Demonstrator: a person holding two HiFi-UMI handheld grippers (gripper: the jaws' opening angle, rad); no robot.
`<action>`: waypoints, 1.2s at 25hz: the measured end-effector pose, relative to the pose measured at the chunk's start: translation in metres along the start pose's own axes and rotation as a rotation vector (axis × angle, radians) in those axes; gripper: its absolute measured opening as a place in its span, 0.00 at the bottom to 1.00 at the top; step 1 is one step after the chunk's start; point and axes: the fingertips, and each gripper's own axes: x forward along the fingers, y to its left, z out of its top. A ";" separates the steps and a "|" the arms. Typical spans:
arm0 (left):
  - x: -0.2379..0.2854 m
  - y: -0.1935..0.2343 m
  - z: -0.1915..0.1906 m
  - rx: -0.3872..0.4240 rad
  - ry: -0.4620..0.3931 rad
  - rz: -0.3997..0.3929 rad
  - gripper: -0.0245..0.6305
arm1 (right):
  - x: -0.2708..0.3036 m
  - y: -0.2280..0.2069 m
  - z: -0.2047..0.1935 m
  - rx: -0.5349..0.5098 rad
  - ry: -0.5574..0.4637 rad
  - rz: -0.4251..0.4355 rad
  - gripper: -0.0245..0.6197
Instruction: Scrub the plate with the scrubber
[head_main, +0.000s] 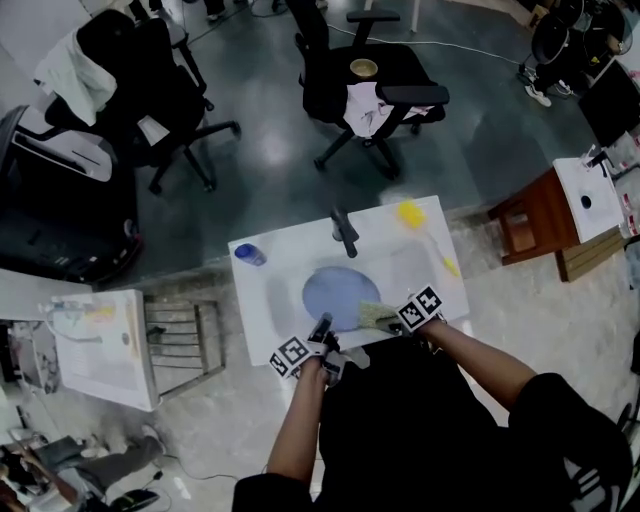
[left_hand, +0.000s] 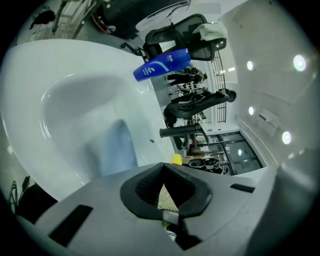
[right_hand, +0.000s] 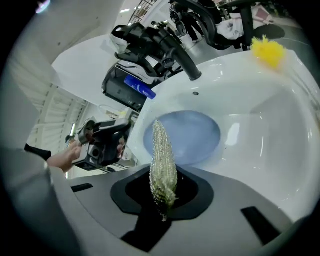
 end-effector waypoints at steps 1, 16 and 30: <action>0.004 0.002 0.001 -0.007 0.004 0.007 0.04 | 0.004 -0.003 -0.003 0.003 0.012 0.001 0.14; -0.047 0.005 0.012 0.143 -0.038 0.031 0.04 | -0.015 0.023 0.003 -0.084 -0.172 -0.039 0.14; -0.173 -0.045 -0.086 0.610 -0.164 0.055 0.04 | -0.163 0.087 -0.100 -0.034 -0.736 -0.313 0.14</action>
